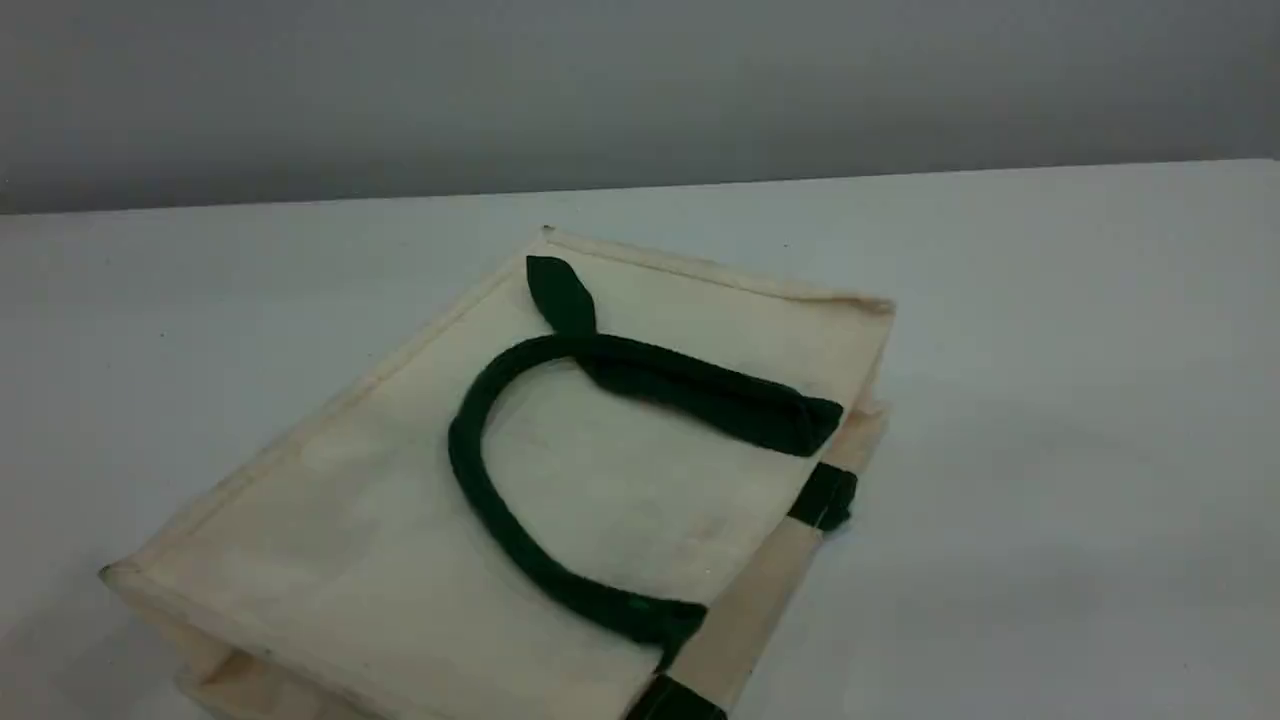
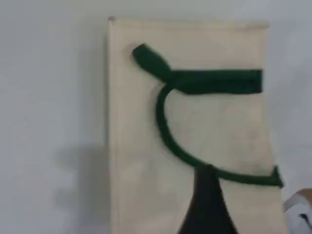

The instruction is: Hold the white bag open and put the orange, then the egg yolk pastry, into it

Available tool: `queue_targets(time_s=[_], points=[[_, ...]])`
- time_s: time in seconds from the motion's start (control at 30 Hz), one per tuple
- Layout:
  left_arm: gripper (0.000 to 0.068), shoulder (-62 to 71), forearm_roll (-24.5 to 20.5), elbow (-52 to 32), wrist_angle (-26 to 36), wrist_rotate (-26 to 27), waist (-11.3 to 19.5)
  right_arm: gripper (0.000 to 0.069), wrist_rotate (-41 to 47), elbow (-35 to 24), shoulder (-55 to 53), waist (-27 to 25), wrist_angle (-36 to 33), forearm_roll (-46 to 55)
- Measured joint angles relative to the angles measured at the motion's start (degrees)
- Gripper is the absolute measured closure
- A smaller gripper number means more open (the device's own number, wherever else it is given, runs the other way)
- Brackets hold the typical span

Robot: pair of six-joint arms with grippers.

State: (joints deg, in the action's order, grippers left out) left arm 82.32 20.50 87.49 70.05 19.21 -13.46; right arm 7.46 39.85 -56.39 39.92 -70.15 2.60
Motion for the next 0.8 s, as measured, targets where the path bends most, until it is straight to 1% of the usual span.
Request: queue_targets(time_s=[0.1,0.23,0.4,0.53,0.6,0.67,0.8], points=[[0.0227,-2.8,1.9,0.0,0.0,0.0,-1.5,0.0222,0.2,0.0,8.1,0.0,-0.1,-0.5],[0.0227,-6.8,1.6,0.0,0.0,-0.8,-4.0,0.0222,0.1,0.0,20.9,0.0,-0.3,-0.4],[0.0227,-11.5,1.9,0.0,0.1,-5.3,-7.8,0.0222,-0.1,0.0,38.2,0.0,-0.5,0.0],[0.0227,-15.1,1.2,0.0,0.1,-8.3,-9.9,0.0222,-0.5,0.0,50.5,0.0,-0.5,2.0],[0.0227,-16.7,0.1,0.0,0.1,-9.6,-10.2,0.0222,-0.5,0.0,54.1,0.0,-0.4,2.8],[0.0227,-18.6,0.0,-0.6,0.0,-10.8,-10.2,0.0221,-0.5,-0.3,56.2,0.1,0.0,2.8],[0.0233,-23.8,0.1,-5.8,0.0,-10.8,-10.2,0.0221,-0.5,-3.9,56.5,0.1,0.2,2.3]])
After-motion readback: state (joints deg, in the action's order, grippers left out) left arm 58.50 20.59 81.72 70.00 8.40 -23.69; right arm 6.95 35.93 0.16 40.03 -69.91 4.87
